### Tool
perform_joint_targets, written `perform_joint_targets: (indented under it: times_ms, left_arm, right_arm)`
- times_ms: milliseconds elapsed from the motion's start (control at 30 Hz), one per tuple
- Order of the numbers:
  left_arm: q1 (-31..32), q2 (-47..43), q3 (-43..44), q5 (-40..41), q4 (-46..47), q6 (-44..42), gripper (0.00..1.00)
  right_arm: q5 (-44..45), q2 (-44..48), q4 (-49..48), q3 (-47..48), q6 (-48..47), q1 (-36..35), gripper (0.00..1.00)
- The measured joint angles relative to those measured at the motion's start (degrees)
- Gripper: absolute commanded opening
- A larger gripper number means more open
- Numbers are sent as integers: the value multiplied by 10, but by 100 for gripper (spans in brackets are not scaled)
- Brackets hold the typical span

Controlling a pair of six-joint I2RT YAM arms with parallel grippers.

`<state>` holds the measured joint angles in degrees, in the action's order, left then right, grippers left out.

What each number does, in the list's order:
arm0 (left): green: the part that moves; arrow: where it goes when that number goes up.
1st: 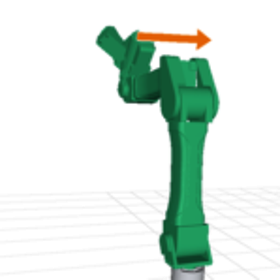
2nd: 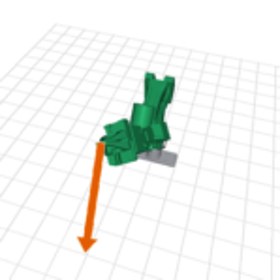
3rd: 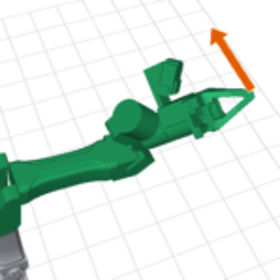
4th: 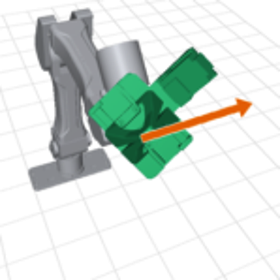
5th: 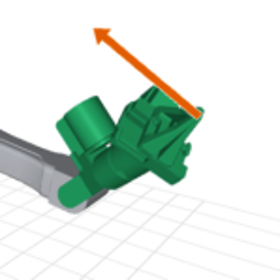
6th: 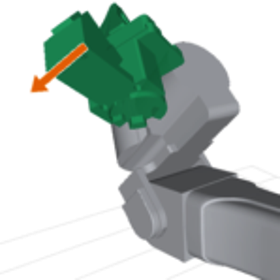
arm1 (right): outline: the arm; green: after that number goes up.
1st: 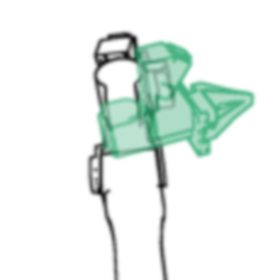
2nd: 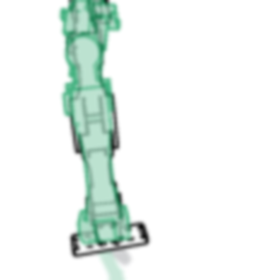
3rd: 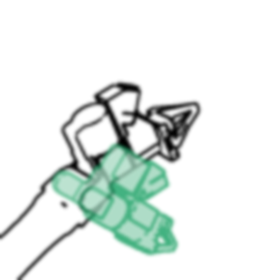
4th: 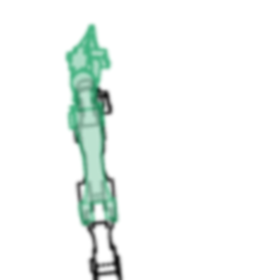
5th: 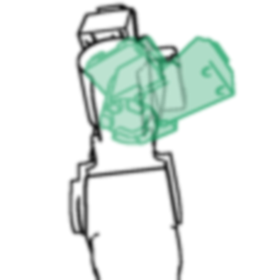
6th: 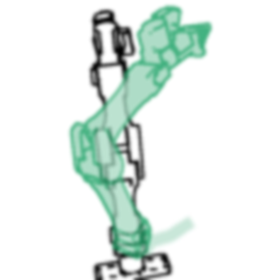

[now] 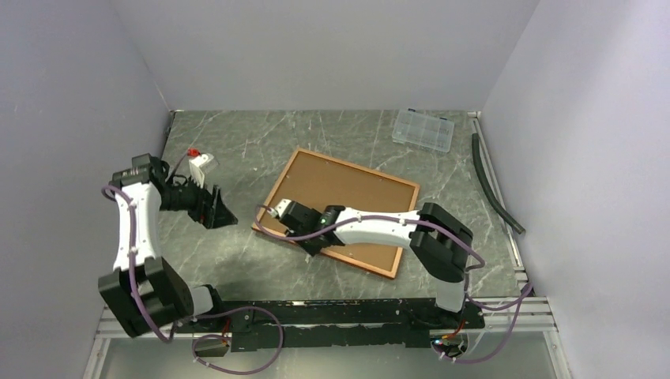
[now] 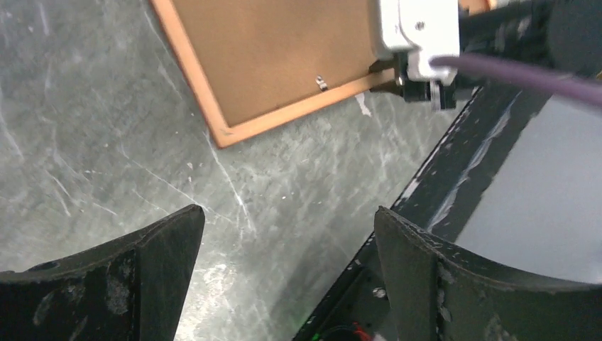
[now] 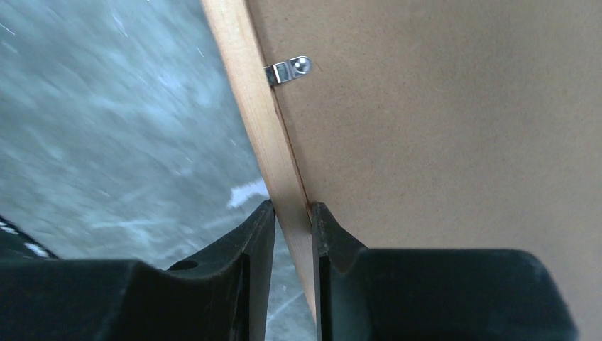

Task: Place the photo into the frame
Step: Turn over the photo frame at the center of the board.

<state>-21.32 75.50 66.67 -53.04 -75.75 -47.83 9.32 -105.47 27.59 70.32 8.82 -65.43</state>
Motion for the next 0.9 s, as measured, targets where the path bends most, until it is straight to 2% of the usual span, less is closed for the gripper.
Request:
perform_joint_targets:
  times_ms: [267, 600, 900]
  left_arm:
    - [0, -159, -128, 16, 80, -160, 94]
    - [0, -385, -306, 7, 289, -353, 95]
    - [3, -369, -329, -32, 314, -578, 95]
  right_arm:
    - [-31, -21, 71, 165, 26, 0, 0]
    - [-89, -24, 149, 239, 54, 2, 0]
    - [-139, -27, 192, 280, 71, 3, 0]
